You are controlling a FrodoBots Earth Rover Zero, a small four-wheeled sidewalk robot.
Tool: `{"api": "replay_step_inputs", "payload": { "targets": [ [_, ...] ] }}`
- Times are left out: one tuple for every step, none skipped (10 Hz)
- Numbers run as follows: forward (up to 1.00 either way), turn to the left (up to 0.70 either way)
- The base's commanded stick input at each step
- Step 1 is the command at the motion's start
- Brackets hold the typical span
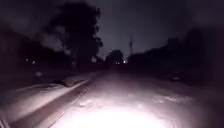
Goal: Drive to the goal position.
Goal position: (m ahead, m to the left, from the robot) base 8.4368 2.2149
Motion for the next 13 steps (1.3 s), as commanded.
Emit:
{"api": "replay_step_inputs", "payload": {
  "targets": [
    [0.7,0.0],
    [0.7,0.0],
    [0.7,0.0],
    [0.7,0.0],
    [0.7,0.0],
    [0.7,0.0],
    [0.7,0.0],
    [0.7,0.0],
    [0.7,0.0],
    [0.7,0.0],
    [0.7,0.0],
    [0.7,0.0],
    [0.7,0.0]
  ]
}}
